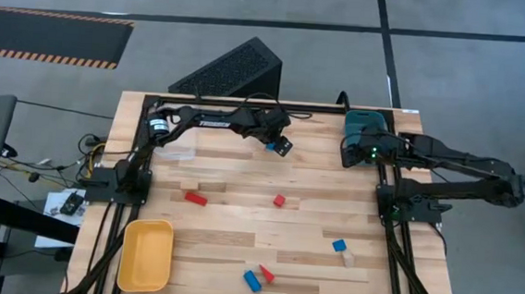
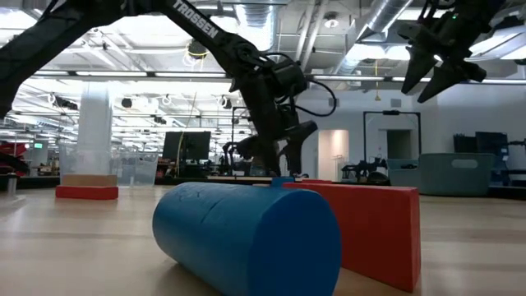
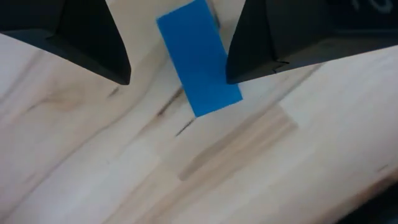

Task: Sort & place blocks by color
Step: Put the top blue block into the yellow bin

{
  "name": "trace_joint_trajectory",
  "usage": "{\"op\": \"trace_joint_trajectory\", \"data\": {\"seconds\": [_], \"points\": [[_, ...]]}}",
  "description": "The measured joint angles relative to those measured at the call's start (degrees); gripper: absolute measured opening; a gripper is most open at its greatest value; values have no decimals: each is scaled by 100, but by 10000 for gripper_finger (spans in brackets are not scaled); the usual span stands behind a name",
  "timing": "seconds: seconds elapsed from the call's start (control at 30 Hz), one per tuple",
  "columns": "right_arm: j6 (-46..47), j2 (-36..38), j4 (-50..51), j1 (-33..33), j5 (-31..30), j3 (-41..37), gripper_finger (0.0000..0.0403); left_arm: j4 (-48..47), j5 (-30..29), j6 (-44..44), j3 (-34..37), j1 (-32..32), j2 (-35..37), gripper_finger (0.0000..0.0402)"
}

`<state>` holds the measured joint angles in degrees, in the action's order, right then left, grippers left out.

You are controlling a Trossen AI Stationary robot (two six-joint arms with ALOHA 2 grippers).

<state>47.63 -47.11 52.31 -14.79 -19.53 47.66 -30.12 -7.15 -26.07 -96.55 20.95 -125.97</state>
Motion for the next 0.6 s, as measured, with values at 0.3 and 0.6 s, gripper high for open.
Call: {"op": "trace_joint_trajectory", "data": {"seconds": [0.3, 0.6], "points": [[-95, 0, -35, 2, -4, 0, 244, -58, -291, 31, 0, 22, -5, 228], [109, 0, -61, 56, 7, 0, 244, -153, -240, 226, 2, 15, -85, 184]]}}
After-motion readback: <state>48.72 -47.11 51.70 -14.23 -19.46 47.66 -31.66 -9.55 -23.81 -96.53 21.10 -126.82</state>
